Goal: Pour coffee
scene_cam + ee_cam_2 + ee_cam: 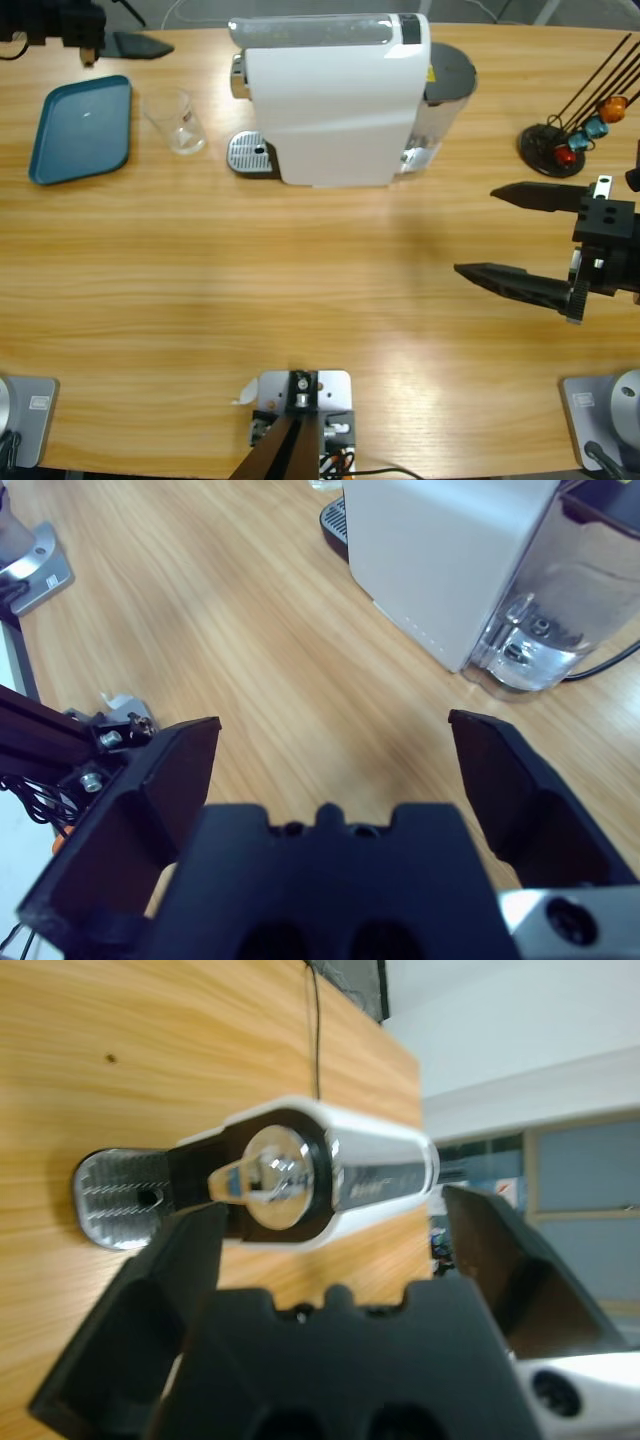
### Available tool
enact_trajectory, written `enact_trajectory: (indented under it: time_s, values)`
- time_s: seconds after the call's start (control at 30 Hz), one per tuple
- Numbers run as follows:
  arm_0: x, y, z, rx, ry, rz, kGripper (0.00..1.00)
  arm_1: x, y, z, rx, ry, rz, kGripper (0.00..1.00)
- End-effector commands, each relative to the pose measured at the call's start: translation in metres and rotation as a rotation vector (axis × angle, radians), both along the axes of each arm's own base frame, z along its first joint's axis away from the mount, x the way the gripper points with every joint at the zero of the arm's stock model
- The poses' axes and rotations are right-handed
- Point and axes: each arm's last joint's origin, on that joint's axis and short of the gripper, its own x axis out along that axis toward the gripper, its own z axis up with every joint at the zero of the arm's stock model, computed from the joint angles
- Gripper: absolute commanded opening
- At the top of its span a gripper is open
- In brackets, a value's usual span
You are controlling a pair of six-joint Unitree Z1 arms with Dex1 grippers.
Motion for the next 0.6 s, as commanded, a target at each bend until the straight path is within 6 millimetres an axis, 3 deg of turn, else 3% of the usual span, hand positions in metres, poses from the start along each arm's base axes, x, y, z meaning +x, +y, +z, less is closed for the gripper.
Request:
enact_trajectory:
  time_s: [0.03, 0.23, 0.6]
  values:
    - [0.025, -0.013, -0.013, -0.068, 0.075, 0.02, 0.724, -0.008, -0.006, -0.007, -0.006, -0.006, 0.001, 1.0]
    - [0.035, -0.023, -0.028, -0.112, 0.13, -0.059, 0.729, -0.009, -0.007, -0.007, -0.004, -0.011, -0.002, 1.0]
    - [0.035, -0.027, -0.036, -0.143, 0.17, -0.138, 0.727, -0.009, -0.008, -0.007, -0.005, -0.015, -0.008, 1.0]
